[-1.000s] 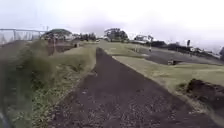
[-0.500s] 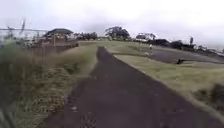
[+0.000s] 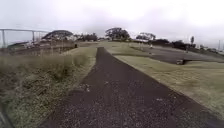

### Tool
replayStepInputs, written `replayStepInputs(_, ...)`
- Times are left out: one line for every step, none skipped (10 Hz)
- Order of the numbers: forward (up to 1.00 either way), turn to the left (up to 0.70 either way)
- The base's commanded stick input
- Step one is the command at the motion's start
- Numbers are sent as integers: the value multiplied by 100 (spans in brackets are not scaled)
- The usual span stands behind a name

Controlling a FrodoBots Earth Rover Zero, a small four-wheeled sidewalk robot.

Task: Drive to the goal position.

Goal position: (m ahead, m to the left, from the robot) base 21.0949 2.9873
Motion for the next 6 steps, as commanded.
replayStepInputs(0, 0)
replayStepInputs(0, 0)
replayStepInputs(0, 0)
replayStepInputs(0, -59)
replayStepInputs(0, -98)
replayStepInputs(0, -100)
